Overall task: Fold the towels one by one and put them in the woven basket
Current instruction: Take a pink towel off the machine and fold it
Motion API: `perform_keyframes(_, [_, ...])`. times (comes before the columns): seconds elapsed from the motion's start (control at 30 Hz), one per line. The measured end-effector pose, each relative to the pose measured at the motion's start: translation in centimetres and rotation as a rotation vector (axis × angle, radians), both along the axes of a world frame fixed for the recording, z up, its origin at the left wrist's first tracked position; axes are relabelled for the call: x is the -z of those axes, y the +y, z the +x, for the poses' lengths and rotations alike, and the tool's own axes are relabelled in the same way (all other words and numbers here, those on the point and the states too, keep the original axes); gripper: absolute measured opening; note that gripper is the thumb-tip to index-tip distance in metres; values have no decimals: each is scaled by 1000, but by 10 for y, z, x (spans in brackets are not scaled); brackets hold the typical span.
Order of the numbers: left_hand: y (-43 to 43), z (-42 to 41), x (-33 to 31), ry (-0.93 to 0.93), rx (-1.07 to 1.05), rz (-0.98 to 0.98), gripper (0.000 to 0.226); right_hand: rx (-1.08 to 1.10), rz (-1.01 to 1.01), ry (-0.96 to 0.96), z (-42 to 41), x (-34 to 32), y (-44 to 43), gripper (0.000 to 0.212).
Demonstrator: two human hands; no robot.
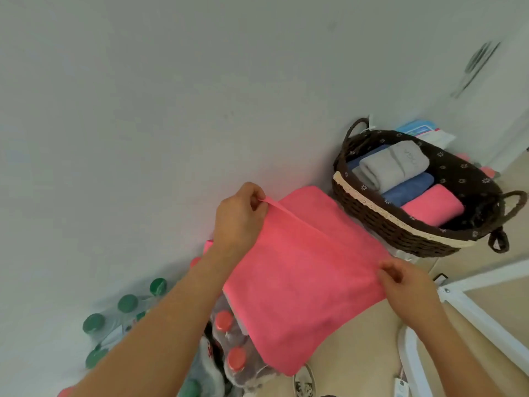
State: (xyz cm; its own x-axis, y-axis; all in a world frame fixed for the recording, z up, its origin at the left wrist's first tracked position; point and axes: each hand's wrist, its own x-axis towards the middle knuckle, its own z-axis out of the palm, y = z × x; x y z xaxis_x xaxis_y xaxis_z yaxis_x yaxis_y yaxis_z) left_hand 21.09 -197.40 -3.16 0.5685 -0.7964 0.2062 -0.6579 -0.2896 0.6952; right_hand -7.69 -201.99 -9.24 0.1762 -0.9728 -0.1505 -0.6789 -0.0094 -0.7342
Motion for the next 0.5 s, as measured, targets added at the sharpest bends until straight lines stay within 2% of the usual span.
perform_keyframes(0.07, [-16,-9,17,-76,52,87,9,-55,-98,280,1,9,-14,17])
perform_keyframes(0.1, [-21,-12,25,-102,75,123,8,-88,-160,353,7,11,-20,18])
perform_keyframes(0.17, [-26,-16,39,-145,119,159,8,-172,-283,356,31,7,-34,14])
perform_keyframes(0.27, [-27,-19,50,-189,182,136,13,-356,-370,264,86,-7,-61,5])
perform_keyframes(0.33, [-24,-22,53,-199,214,135,16,-376,-335,221,124,-4,-84,3])
perform_keyframes(0.43, [-16,-25,55,-239,272,119,15,-334,-111,329,165,8,-119,27])
perform_keyframes(0.5, [-12,-23,57,-275,299,104,14,-298,-5,387,177,12,-135,32])
